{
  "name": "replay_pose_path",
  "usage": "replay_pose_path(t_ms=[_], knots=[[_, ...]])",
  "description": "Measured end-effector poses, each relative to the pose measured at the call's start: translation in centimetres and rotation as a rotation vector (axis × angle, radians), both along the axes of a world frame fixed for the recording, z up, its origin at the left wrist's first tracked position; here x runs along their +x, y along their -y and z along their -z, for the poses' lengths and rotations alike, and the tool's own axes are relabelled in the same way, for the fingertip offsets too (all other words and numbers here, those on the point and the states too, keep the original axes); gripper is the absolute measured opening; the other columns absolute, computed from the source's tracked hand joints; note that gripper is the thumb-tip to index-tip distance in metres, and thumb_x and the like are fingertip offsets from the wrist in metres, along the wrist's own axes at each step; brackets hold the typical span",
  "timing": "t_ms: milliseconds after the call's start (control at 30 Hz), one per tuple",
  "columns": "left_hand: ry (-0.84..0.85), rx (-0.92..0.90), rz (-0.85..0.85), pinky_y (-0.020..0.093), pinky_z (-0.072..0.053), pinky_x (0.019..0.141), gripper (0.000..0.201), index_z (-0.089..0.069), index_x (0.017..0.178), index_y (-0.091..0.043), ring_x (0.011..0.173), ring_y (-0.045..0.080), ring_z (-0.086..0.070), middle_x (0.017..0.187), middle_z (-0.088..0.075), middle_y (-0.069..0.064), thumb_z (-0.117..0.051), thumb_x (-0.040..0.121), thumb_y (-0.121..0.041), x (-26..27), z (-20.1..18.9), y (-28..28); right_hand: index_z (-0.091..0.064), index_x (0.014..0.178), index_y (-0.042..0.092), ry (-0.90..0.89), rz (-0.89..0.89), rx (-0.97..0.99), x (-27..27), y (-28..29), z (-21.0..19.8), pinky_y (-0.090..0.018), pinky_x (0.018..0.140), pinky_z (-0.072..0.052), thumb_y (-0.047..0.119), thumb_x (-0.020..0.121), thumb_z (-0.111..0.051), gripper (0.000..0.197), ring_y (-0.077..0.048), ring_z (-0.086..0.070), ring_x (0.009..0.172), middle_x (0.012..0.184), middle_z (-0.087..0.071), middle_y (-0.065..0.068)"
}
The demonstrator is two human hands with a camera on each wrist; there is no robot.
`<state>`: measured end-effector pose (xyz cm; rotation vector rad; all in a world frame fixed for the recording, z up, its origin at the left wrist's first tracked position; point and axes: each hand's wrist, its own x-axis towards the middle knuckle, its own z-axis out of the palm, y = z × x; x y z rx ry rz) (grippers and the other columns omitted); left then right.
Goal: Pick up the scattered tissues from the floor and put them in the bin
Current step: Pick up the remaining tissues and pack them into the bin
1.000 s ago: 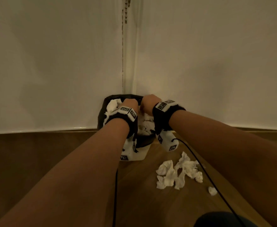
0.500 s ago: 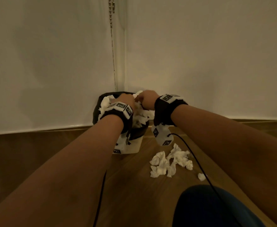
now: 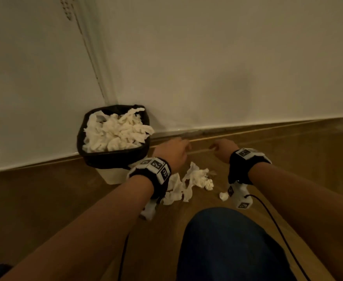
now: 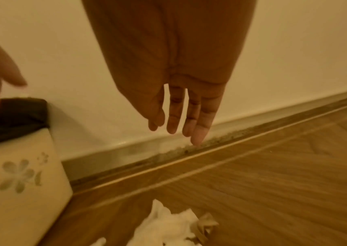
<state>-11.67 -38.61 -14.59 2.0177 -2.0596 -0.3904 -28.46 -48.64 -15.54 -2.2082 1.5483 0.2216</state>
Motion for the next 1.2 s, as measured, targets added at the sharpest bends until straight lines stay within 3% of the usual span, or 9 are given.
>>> replay_pose_path(t_ms=[167,333,533,700,767,833,1033,1133,1200], knots=[[0.017,0.268,-0.038,0.039,-0.049,0.089,0.028,-0.057,0.117,-0.021,0.108,0.025,-0.055,0.122,-0.055,0.006,-0.040,0.095,-0.025,-1.0,6.0,0.0,-0.055,0.130,0.012,0.007,-0.017,0.078,-0.8,-0.2,3.8,-0.031,0.098,-0.039,0.003,0.093,-0.045,0.039,-0.027,-0.049,0.123,0.135,-0.052,-0.012],[-0.049,0.385,-0.131,0.039,-0.046,0.093,0.040,-0.046,0.128,-0.026,0.115,0.028,-0.050,0.130,-0.046,0.009,-0.054,0.089,-0.033,-1.3,10.1,0.1,-0.048,0.135,0.013,-0.071,-0.180,0.087,0.3,-0.4,7.5,-0.037,0.101,-0.041,0.018,0.095,-0.050,0.041,-0.029,-0.047,0.123,0.137,-0.048,-0.012],[-0.125,0.522,-0.372,0.051,-0.023,0.110,0.066,-0.030,0.135,-0.045,0.137,0.040,-0.015,0.153,-0.010,0.009,-0.054,0.077,-0.064,-2.6,15.2,-0.7,-0.027,0.145,0.033,-0.158,-0.348,0.084,1.4,-0.8,11.7,-0.048,0.105,-0.035,0.037,0.087,-0.061,0.067,-0.036,-0.024,0.133,0.150,-0.023,-0.004],[-0.088,0.574,-0.433,0.050,-0.030,0.100,0.055,-0.043,0.123,-0.043,0.127,0.032,-0.027,0.140,-0.031,0.005,-0.045,0.075,-0.071,-3.2,17.3,-1.6,-0.020,0.141,0.048,-0.256,-0.346,0.136,2.4,-1.0,13.8,-0.067,0.102,-0.028,0.052,0.084,-0.057,0.068,-0.039,-0.007,0.141,0.156,-0.003,0.008],[-0.154,0.552,-0.474,0.045,-0.033,0.098,0.045,-0.048,0.118,-0.040,0.121,0.032,-0.034,0.133,-0.032,0.005,-0.048,0.080,-0.064,-3.3,17.6,-2.0,-0.022,0.139,0.049,-0.256,-0.346,0.122,2.8,-1.5,14.3,-0.067,0.102,-0.028,0.051,0.087,-0.052,0.060,-0.038,-0.013,0.140,0.155,-0.010,0.003],[-0.214,0.508,-0.497,0.040,-0.040,0.093,0.037,-0.053,0.115,-0.033,0.114,0.031,-0.042,0.131,-0.031,0.006,-0.055,0.084,-0.053,-3.3,17.6,-2.4,-0.029,0.138,0.046,-0.219,-0.360,0.108,3.0,-1.9,14.5,-0.059,0.101,-0.035,0.042,0.090,-0.050,0.052,-0.038,-0.023,0.133,0.148,-0.023,-0.003],[-0.157,0.497,-0.410,0.032,-0.047,0.091,0.031,-0.062,0.115,-0.009,0.110,0.028,-0.056,0.125,-0.055,0.014,-0.057,0.089,-0.027,-2.7,16.6,-1.9,-0.047,0.137,0.016,-0.182,-0.363,0.119,3.8,-2.8,14.4,-0.039,0.105,-0.038,0.011,0.096,-0.044,0.042,-0.034,-0.038,0.128,0.142,-0.036,-0.015],[-0.207,0.622,-0.427,0.033,-0.045,0.098,0.038,-0.051,0.129,-0.006,0.117,0.028,-0.054,0.129,-0.054,0.016,-0.048,0.097,-0.025,-2.7,15.9,-1.5,-0.055,0.127,0.003,-0.108,-0.245,0.186,3.8,-2.9,13.9,-0.031,0.095,-0.041,0.010,0.095,-0.048,0.034,-0.029,-0.051,0.121,0.132,-0.052,-0.016],[-0.291,0.587,-0.468,0.033,-0.043,0.101,0.037,-0.047,0.132,-0.004,0.119,0.029,-0.052,0.131,-0.052,0.017,-0.043,0.099,-0.021,-2.7,15.6,-1.7,-0.063,0.114,0.003,-0.031,-0.144,0.188,3.3,-2.7,13.5,-0.030,0.084,-0.045,0.016,0.091,-0.057,0.027,-0.027,-0.057,0.110,0.119,-0.061,-0.014]])
